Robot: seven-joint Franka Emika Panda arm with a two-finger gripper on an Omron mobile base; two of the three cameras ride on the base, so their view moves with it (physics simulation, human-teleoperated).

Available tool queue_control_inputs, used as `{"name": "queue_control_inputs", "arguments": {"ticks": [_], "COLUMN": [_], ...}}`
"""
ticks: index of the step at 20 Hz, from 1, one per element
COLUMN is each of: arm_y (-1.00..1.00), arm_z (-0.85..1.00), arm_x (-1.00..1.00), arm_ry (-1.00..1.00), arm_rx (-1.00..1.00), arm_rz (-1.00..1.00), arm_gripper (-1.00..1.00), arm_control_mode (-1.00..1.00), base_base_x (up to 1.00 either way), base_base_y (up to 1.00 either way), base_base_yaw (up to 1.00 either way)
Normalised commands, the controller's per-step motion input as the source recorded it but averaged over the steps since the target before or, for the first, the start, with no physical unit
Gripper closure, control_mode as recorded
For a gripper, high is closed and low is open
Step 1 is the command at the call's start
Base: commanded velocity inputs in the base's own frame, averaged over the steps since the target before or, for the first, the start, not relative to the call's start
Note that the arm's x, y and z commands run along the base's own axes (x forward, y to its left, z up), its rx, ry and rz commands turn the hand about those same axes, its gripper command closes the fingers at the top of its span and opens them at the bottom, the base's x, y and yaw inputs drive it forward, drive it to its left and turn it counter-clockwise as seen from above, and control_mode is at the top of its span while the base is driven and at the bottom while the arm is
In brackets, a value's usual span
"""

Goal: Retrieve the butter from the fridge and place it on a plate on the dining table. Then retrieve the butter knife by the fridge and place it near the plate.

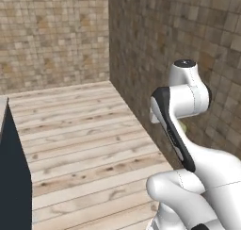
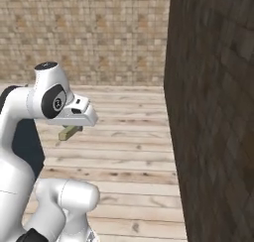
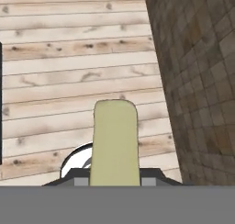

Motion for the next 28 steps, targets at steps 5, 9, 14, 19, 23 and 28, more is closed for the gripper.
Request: {"name": "queue_control_inputs", "arguments": {"ticks": [5, 9, 14, 19, 23, 28], "arm_y": [0.0, 0.0, 0.0, 0.0, 0.0, 0.0], "arm_z": [0.0, 0.0, 0.0, 0.0, 0.0, 0.0], "arm_x": [0.0, 0.0, 0.0, 0.0, 0.0, 0.0], "arm_ry": [0.0, 0.0, 0.0, 0.0, 0.0, 0.0], "arm_rx": [0.0, 0.0, 0.0, 0.0, 0.0, 0.0], "arm_rz": [0.0, 0.0, 0.0, 0.0, 0.0, 0.0], "arm_gripper": [1.0, 1.0, 1.0, 1.0, 1.0, 1.0], "arm_control_mode": [1.0, 1.0, 1.0, 1.0, 1.0, 1.0], "base_base_x": [1.0, 1.0, 1.0, 1.0, 1.0, 1.0], "base_base_y": [-0.12, 0.01, 0.12, 0.01, 0.08, 0.01], "base_base_yaw": [0.2, 0.19, 0.19, 0.19, 0.2, 0.3]}}
